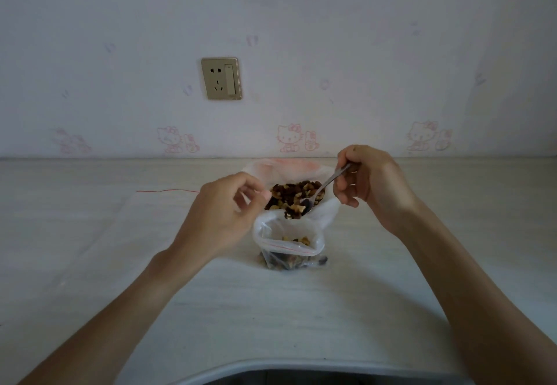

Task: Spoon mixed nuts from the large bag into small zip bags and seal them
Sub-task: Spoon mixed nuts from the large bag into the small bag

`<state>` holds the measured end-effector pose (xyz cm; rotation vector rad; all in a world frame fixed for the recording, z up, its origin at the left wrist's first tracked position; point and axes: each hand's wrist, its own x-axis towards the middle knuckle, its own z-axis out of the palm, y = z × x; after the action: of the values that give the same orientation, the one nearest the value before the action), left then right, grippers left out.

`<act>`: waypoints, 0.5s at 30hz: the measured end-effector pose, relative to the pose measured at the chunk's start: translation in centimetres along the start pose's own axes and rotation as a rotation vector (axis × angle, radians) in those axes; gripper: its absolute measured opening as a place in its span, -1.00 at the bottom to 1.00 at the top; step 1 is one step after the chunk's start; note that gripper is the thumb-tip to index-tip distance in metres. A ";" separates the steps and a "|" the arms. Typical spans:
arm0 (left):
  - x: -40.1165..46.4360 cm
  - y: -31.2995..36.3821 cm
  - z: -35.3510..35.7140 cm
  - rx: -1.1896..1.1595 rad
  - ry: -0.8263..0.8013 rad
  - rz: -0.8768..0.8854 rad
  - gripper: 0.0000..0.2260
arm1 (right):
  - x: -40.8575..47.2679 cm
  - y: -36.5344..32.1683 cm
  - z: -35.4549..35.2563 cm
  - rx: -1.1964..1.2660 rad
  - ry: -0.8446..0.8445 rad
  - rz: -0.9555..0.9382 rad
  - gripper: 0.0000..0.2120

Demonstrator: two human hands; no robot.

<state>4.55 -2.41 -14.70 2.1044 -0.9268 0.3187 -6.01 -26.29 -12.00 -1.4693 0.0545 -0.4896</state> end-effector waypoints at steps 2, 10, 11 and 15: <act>-0.7 0.2 0.1 -0.017 -0.111 -0.089 -0.81 | -0.2 -0.1 0.3 -0.067 -0.044 -0.017 -0.81; -1.3 0.7 0.7 -0.266 -0.196 -0.286 -0.82 | -1.3 -1.4 0.6 -0.313 -0.186 -0.177 -0.80; -1.3 0.7 0.7 -0.264 -0.187 -0.287 -0.82 | -1.4 -1.5 0.6 -0.320 -0.192 -0.215 -0.80; -1.4 0.2 0.9 -0.239 -0.158 -0.276 -0.81 | -1.5 -1.5 0.8 -0.322 -0.190 -0.276 -0.79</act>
<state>3.31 -2.43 -15.87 2.0213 -0.7107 -0.0971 -7.55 -25.04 -10.83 -1.8462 -0.2324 -0.5807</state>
